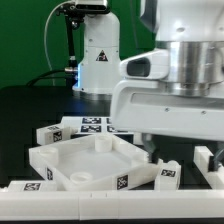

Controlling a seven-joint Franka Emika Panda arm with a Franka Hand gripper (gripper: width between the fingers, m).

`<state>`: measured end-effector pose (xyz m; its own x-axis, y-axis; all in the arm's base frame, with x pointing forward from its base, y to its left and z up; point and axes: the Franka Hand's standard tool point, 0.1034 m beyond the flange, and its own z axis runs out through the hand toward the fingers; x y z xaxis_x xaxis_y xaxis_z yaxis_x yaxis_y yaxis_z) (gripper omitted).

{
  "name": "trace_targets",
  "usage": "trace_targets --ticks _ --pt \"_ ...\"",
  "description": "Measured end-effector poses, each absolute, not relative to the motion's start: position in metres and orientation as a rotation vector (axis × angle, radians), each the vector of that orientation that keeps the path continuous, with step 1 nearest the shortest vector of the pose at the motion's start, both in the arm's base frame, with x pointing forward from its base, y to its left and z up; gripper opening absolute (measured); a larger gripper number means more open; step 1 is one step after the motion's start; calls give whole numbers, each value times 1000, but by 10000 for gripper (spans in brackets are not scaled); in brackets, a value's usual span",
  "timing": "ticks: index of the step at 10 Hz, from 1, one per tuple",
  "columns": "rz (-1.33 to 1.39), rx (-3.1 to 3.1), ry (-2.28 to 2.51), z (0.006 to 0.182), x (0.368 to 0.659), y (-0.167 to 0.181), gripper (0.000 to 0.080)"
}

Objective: Assemble square table

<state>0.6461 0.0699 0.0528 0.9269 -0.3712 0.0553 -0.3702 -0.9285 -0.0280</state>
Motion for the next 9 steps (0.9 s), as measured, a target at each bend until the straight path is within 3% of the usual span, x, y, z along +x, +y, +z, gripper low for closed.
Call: trace_targets --ticks 4,9 --pt "-64 -3078 595 35 641 64 649" --pt "-52 -3075 620 29 642 54 649"
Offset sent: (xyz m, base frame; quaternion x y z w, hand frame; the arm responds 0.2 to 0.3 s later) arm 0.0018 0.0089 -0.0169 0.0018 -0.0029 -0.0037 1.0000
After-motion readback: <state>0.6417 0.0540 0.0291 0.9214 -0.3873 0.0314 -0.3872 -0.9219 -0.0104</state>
